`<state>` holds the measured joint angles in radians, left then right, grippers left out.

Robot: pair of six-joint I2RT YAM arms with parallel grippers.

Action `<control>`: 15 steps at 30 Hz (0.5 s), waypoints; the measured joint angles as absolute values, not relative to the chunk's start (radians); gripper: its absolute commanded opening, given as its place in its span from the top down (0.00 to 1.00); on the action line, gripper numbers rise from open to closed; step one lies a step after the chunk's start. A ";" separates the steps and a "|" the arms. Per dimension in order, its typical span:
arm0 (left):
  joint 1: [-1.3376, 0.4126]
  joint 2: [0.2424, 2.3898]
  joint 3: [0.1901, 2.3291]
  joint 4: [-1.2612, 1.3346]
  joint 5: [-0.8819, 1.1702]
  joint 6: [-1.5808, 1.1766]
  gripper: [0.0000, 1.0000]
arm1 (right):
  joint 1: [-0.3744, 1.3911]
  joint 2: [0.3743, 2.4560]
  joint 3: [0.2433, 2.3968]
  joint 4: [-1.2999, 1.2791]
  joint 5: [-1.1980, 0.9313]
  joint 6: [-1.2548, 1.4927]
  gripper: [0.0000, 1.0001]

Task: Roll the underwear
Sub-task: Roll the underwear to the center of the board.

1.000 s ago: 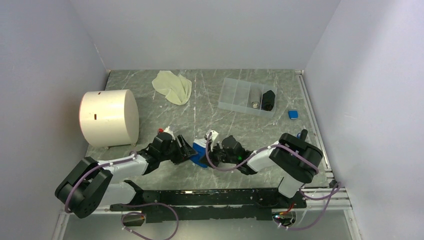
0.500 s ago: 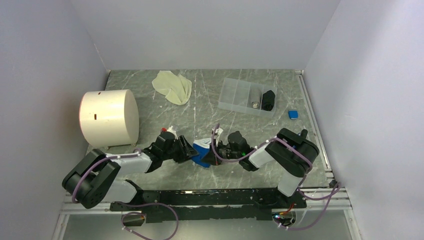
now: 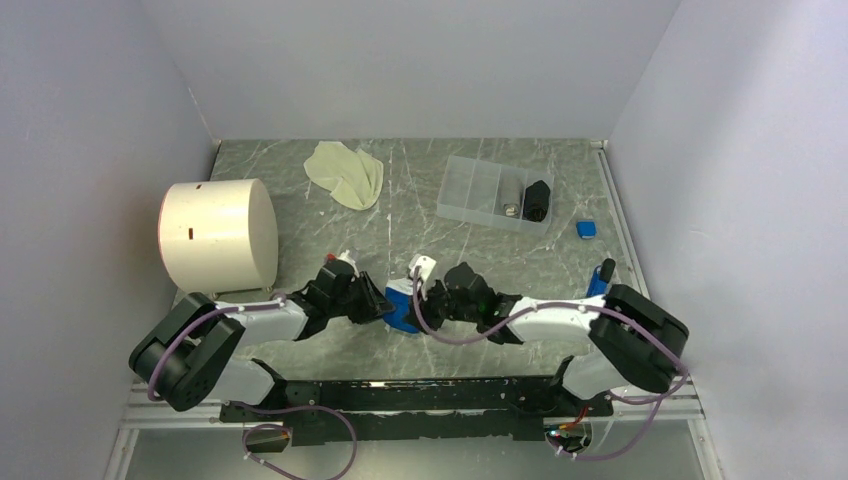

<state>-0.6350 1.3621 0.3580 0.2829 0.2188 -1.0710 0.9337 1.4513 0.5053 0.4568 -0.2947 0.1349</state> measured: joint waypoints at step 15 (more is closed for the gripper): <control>-0.639 1.358 0.399 0.199 0.202 -1.042 0.70 | 1.259 1.515 0.546 0.319 0.238 -0.310 0.54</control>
<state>-0.6392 1.3582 0.3992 0.1989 0.2016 -1.0424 1.2587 1.5154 0.5457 0.3195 0.2379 -0.3096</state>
